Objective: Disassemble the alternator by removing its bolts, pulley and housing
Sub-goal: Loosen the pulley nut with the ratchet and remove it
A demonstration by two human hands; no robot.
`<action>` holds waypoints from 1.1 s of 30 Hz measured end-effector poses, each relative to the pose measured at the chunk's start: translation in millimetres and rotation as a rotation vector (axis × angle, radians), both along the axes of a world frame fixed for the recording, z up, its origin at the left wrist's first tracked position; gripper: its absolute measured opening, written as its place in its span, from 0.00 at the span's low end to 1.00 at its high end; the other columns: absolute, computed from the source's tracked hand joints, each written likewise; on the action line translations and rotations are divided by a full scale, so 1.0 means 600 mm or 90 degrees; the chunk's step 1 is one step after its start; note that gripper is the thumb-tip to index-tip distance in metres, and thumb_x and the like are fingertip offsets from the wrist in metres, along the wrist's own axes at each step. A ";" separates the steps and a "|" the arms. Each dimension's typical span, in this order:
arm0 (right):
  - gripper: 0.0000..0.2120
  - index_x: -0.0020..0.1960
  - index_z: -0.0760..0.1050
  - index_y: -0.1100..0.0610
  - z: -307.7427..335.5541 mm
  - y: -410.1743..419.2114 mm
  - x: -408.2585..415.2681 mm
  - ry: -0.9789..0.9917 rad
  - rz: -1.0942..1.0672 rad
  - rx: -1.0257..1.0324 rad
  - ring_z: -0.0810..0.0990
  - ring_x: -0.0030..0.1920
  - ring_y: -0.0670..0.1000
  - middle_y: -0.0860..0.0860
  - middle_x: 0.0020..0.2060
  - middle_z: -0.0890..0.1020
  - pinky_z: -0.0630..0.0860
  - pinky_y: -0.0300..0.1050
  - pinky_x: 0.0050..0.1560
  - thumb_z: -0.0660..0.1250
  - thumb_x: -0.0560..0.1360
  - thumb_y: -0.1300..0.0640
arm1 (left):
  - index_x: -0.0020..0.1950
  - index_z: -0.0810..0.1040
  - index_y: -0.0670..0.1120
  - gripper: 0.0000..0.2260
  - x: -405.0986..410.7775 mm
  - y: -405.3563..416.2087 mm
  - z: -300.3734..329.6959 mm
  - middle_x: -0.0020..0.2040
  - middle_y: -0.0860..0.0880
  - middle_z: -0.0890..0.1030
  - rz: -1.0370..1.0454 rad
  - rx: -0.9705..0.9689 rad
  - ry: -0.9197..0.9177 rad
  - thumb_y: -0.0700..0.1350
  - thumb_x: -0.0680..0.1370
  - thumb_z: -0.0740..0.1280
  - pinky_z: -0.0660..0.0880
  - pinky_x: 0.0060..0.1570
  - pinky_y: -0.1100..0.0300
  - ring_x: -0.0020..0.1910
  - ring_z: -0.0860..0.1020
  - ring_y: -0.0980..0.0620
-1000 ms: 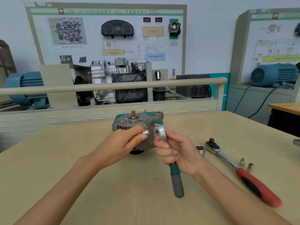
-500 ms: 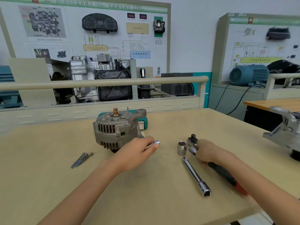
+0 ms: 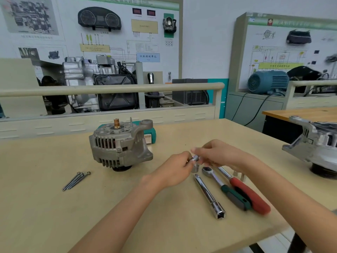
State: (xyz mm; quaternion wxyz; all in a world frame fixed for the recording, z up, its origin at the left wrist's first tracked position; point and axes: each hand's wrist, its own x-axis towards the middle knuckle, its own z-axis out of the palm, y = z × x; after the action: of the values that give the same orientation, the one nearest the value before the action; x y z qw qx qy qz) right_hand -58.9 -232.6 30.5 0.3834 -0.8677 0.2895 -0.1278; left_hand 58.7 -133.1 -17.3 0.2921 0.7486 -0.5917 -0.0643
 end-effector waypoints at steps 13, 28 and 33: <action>0.10 0.54 0.80 0.58 -0.029 -0.032 -0.028 0.126 0.062 -0.140 0.70 0.34 0.39 0.43 0.35 0.74 0.66 0.26 0.31 0.63 0.76 0.63 | 0.56 0.67 0.49 0.07 -0.002 -0.025 0.005 0.42 0.51 0.72 0.035 0.049 0.223 0.40 0.80 0.55 0.66 0.34 0.62 0.38 0.68 0.57; 0.14 0.55 0.72 0.57 -0.020 -0.018 -0.022 -0.059 0.049 0.194 0.81 0.34 0.42 0.51 0.39 0.84 0.75 0.35 0.37 0.71 0.73 0.54 | 0.68 0.69 0.46 0.19 -0.038 -0.030 0.016 0.53 0.47 0.80 0.000 -0.228 0.417 0.31 0.81 0.53 0.74 0.40 0.75 0.47 0.78 0.61; 0.13 0.55 0.71 0.59 -0.029 -0.015 -0.013 -0.213 0.026 0.403 0.84 0.37 0.47 0.55 0.38 0.85 0.78 0.36 0.36 0.71 0.72 0.62 | 0.61 0.74 0.47 0.13 -0.048 -0.036 0.011 0.50 0.51 0.82 0.015 -0.298 0.551 0.35 0.83 0.53 0.76 0.38 0.71 0.41 0.81 0.66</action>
State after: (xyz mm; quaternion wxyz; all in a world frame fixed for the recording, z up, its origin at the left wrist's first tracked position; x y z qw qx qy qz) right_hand -66.8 -241.9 12.9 0.6778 -0.6785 0.2307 -0.1644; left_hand 29.8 -154.6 -10.7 0.6721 0.5740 -0.4062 -0.2318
